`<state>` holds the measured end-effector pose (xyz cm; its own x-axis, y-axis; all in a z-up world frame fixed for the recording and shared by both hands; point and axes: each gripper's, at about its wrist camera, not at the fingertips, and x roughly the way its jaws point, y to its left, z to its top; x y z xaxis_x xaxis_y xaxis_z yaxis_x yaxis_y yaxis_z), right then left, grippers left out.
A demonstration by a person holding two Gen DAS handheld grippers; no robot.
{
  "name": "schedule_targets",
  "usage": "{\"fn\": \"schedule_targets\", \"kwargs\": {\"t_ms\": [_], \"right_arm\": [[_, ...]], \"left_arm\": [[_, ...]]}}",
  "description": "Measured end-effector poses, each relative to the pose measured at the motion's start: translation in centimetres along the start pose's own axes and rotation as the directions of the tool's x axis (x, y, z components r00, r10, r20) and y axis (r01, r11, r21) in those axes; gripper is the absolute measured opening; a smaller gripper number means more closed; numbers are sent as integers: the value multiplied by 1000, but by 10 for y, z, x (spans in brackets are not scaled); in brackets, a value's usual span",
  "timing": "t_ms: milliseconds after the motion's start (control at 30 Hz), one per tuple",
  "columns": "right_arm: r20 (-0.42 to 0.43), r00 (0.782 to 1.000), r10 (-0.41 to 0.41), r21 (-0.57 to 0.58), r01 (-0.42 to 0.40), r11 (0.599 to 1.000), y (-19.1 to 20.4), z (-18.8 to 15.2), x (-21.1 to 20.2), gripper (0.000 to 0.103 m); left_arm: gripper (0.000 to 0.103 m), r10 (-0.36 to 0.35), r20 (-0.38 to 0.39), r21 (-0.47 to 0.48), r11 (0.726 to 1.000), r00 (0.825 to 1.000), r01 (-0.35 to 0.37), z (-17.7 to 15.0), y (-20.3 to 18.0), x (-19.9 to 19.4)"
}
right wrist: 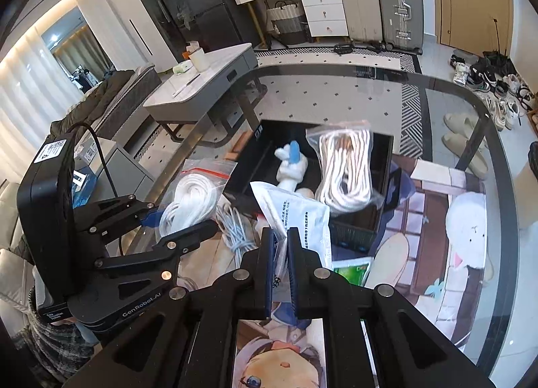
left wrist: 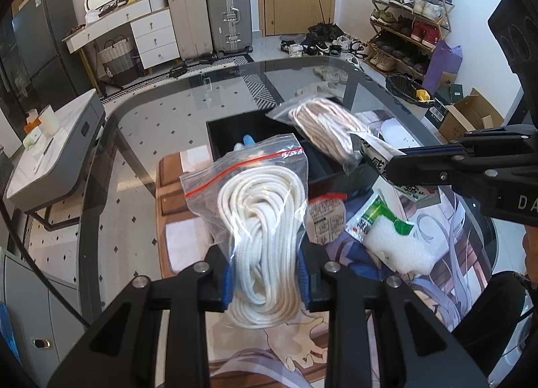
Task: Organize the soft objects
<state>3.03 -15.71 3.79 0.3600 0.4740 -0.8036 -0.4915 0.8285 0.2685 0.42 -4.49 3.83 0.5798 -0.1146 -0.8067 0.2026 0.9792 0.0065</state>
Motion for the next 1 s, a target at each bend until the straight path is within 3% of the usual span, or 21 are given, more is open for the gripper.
{"fn": "schedule_targets", "kwargs": {"t_ms": [500,1000], "right_arm": [[44,999,22,-8,-22,1000,1,40,-4,8],[25,997,67,39,-68,997,-14,70,34,8]], "left_arm": [[28,3,27,15,1000,1000,-4,35,8,2],[28,-11,-4,25,1000,1000,11,63,12,34]]}}
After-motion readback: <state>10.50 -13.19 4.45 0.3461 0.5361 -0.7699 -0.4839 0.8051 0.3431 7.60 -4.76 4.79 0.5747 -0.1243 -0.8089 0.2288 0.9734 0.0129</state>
